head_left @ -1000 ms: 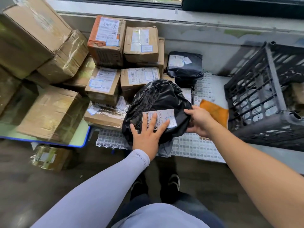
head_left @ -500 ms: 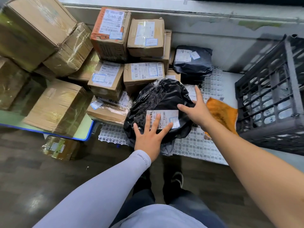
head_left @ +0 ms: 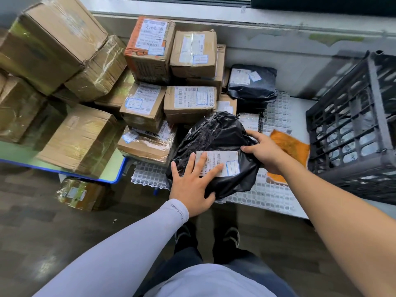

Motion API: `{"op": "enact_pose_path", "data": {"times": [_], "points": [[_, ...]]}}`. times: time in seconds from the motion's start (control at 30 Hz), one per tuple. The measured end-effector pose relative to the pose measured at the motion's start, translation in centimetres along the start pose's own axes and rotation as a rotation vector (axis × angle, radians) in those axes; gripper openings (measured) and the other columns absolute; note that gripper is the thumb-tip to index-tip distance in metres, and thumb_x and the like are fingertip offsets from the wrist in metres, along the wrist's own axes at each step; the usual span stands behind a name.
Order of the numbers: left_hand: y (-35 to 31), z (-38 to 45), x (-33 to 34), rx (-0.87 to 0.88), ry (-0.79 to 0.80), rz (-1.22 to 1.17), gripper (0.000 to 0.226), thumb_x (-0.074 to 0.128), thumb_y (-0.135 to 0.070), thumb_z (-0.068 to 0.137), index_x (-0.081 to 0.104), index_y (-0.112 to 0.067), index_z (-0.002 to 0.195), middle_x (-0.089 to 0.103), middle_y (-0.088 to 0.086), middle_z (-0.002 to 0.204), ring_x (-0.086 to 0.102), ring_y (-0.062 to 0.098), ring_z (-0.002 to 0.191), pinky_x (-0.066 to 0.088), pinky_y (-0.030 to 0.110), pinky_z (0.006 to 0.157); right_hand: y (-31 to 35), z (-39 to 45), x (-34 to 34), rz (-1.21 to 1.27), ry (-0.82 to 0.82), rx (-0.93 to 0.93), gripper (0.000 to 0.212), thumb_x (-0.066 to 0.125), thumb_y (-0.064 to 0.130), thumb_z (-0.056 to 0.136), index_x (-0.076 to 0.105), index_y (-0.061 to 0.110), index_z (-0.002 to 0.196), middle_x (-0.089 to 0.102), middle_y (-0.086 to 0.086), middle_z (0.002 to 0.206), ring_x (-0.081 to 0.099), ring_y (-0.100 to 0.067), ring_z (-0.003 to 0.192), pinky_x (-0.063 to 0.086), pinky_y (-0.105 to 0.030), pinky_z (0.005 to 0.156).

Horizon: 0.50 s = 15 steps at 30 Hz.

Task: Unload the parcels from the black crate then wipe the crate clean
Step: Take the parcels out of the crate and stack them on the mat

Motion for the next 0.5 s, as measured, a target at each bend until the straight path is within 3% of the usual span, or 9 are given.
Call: {"op": "enact_pose_path", "data": {"times": [0.07,0.17,0.33,0.43,0.5], "points": [[0.8,0.1,0.3,-0.029,0.026,-0.033,0.083,0.046,-0.058,0.095,-0.011,-0.060,0.154,-0.020,-0.001,0.172,-0.019,0.031,0.157,-0.001,0.077,0.117,0.3,0.0,0.1,-0.107,-0.036,-0.038,0.057,0.069,0.009,0.097,0.053,0.036,0.145,0.068,-0.008,0.131,0.071,-0.029,0.102,0.059,-0.051,0.094],[2.1,0.3,0.9,-0.059,0.070,-0.072,0.081,0.047,-0.054,0.096,-0.011,-0.064,0.152,-0.021,-0.002,0.171,-0.020,0.033,0.157,0.001,0.075,0.119,1.1,-0.1,0.8,-0.480,-0.124,-0.144,0.071,0.068,0.025,0.098,0.032,0.036,0.159,0.048,-0.002,0.155,0.055,-0.030,0.131,0.048,-0.041,0.106],[2.5,0.8,1.5,-0.060,0.107,-0.117,0.083,0.051,-0.053,0.093,-0.007,-0.066,0.151,-0.021,-0.003,0.171,-0.020,0.033,0.157,0.001,0.074,0.119,2.0,-1.8,3.2,-0.957,-0.260,-0.308,0.080,0.058,0.029,0.102,0.008,0.046,0.162,0.010,-0.004,0.172,0.017,-0.034,0.155,0.029,-0.050,0.121],[2.9,1.1,1.7,-0.063,0.120,-0.145,0.083,0.052,-0.054,0.091,-0.005,-0.069,0.150,-0.021,-0.006,0.171,-0.020,0.031,0.157,0.001,0.074,0.119,2.5,-2.6,6.6,-1.230,-0.158,-0.503,0.079,0.052,0.027,0.101,0.006,0.052,0.160,-0.007,0.000,0.173,-0.002,-0.033,0.159,0.014,-0.055,0.126],[3.4,1.2,2.0,-0.058,0.132,-0.154,0.083,0.051,-0.056,0.090,-0.005,-0.069,0.150,-0.022,-0.007,0.171,-0.021,0.030,0.157,0.001,0.074,0.119,1.7,-2.4,8.4,-1.307,-0.055,-0.520,0.079,0.050,0.035,0.100,0.001,0.055,0.158,-0.015,0.001,0.172,-0.009,-0.034,0.158,0.005,-0.059,0.126]]}}
Point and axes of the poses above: each hand's wrist, its own z-axis towards the middle knuckle, its own x-axis out of the palm, y = z × x, the point moved 10 cm from there along z, towards the middle knuckle
